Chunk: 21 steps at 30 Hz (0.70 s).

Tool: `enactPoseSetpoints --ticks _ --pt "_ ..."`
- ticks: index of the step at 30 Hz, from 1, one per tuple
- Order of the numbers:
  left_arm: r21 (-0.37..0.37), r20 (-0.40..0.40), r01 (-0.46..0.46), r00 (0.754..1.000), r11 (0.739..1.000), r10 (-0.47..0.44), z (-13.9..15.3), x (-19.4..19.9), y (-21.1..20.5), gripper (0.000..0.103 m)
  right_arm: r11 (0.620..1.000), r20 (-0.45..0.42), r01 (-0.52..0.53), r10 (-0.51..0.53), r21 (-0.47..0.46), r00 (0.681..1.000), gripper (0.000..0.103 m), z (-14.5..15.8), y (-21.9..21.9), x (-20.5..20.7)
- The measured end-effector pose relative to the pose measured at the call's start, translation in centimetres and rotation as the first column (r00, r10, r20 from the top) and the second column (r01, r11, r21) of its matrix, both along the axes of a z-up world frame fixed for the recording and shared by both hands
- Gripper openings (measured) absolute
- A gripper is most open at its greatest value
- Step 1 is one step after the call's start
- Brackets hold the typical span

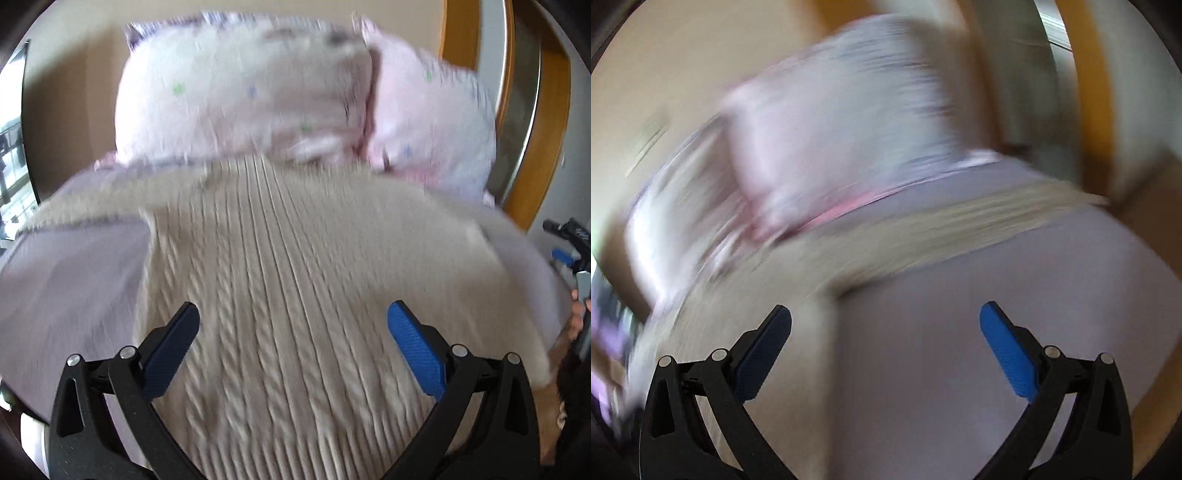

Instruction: Fold small clothes

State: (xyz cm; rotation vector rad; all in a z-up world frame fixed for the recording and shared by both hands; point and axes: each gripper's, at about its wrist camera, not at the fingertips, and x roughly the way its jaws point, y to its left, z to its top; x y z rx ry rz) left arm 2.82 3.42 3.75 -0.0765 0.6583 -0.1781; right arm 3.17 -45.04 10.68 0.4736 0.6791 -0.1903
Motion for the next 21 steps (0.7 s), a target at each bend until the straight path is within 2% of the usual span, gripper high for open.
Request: enactPoseSetpoints --ticks 1,4,5,6,8,10,11,12,14,15,17,18,21 --pt "-0.021 0.028 -0.006 1.0 1.0 0.007 0.6 0.7 0.6 0.101 0.99 -0.031 0.135 -0.134 0.05 0.991 0.091 -0.4 -4.4 1.2" --pt "-0.086 0.064 0.008 0.998 0.996 -0.003 1.7 2.2 2.1 0.101 0.927 -0.112 0.335 -0.319 0.171 0.941 0.066 -2.5 -12.1 3.5" --pt "-0.107 0.076 0.004 0.997 0.994 0.004 2.1 2.7 2.7 0.101 0.902 -0.145 0.379 -0.354 0.208 0.924 0.065 -3.5 -14.0 4.2" --pt "-0.125 0.085 -0.009 0.996 0.992 0.02 2.3 3.3 3.4 0.101 0.865 -0.191 0.427 -0.387 0.264 0.902 0.06 -5.0 -16.4 5.3" --pt "-0.151 0.092 -0.065 0.993 0.986 0.079 2.9 4.4 5.3 0.101 0.828 -0.23 0.47 -0.415 0.307 0.88 0.056 -6.6 -18.3 6.1" --pt "-0.179 0.106 -0.112 0.986 0.977 0.132 3.2 5.3 7.3 0.101 0.806 -0.217 0.498 -0.45 0.319 0.866 0.053 -7.3 -19.9 7.1" --pt "-0.204 0.12 -0.128 0.981 0.97 0.155 3.3 5.8 8.6 0.101 0.804 -0.217 0.504 -0.456 0.317 0.863 0.053 -7.3 -20.0 7.6" --pt "-0.222 0.128 -0.137 0.977 0.965 0.168 3.3 5.9 9.4 0.101 0.802 -0.209 0.503 -0.458 0.321 0.864 0.049 -7.5 -20.4 8.1" --pt "-0.242 0.124 -0.181 0.968 0.953 0.216 3.1 6.5 11.6 0.101 0.799 -0.196 0.508 -0.469 0.322 0.861 0.029 -8.0 -21.0 8.9" --pt "-0.231 0.11 -0.213 0.964 0.949 0.243 3.0 6.8 12.4 0.101 0.795 -0.203 0.515 -0.474 0.32 0.857 0.009 -8.3 -21.4 9.4" --pt "-0.217 0.097 -0.289 0.944 0.933 0.315 3.0 6.9 14.5 0.101 0.787 -0.199 0.524 -0.484 0.325 0.852 0.009 -8.6 -22.2 9.2" --pt "-0.216 0.094 -0.316 0.935 0.924 0.342 3.0 6.8 15.4 0.101 0.802 -0.181 0.519 -0.486 0.295 0.855 0.009 -8.0 -21.5 9.4" --pt "-0.221 0.085 -0.391 0.905 0.893 0.417 3.1 6.6 18.2 0.101 0.917 -0.019 0.384 -0.385 0.11 0.923 0.009 -2.8 -15.5 11.2"
